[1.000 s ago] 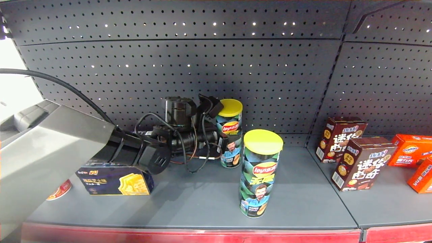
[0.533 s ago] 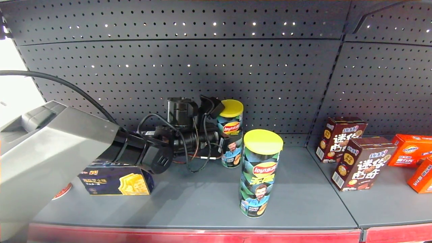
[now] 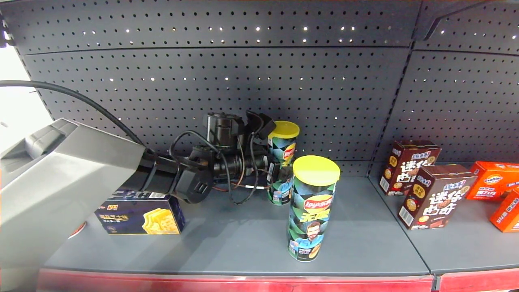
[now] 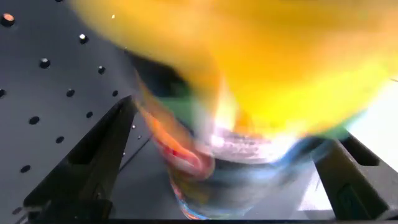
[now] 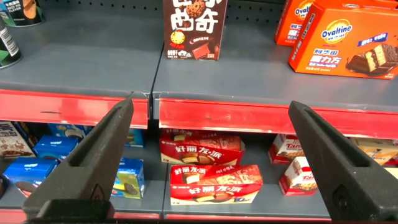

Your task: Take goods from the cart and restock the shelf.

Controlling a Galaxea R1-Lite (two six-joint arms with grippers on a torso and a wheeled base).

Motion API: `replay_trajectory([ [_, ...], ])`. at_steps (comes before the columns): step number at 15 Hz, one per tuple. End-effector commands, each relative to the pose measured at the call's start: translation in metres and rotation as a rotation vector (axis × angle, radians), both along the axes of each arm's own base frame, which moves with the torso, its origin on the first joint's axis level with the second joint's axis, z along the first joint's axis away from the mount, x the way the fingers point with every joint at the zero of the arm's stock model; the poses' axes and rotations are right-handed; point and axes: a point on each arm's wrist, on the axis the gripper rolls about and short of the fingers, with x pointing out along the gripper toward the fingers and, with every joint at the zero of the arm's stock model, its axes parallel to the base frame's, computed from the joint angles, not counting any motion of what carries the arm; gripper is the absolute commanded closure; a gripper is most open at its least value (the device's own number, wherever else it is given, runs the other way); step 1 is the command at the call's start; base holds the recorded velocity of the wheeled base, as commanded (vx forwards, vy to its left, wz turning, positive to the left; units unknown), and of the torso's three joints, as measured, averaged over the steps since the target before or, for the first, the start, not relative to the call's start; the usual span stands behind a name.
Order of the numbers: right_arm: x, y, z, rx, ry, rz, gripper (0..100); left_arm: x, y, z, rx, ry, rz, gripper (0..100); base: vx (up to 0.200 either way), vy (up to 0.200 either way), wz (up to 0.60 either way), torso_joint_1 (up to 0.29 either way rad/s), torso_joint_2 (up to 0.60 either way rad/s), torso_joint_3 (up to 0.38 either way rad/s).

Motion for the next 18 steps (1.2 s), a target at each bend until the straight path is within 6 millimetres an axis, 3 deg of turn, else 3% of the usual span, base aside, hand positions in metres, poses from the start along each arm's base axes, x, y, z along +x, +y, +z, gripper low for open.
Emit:
replay_trajectory([
  [1, 0.000, 0.000, 0.000, 0.001, 0.000, 0.000, 0, 0.000, 0.002, 0.003, -0.002, -0.007, 0.004, 0, 0.000, 0.000, 0.00, 0.000, 0.00, 0.000],
  [4, 0.000, 0.000, 0.000, 0.001, 0.000, 0.000, 0, 0.002, 0.006, 0.003, 0.000, -0.006, 0.015, 0, 0.000, 0.000, 0.00, 0.000, 0.00, 0.000],
  [11, 0.000, 0.000, 0.000, 0.002, 0.000, 0.000, 0, -0.008, 0.041, -0.007, 0.075, 0.002, 0.064, 0, 0.000, 0.000, 0.00, 0.000, 0.00, 0.000],
  [17, 0.000, 0.000, 0.000, 0.002, 0.001, 0.002, 0, -0.028, 0.066, 0.025, 0.054, -0.046, 0.115, 0, 0.000, 0.000, 0.00, 0.000, 0.00, 0.000],
  [18, 0.000, 0.000, 0.000, 0.004, 0.001, -0.002, 0, -0.041, 0.072, 0.033, 0.051, -0.050, 0.115, 0, 0.000, 0.000, 0.00, 0.000, 0.00, 0.000],
])
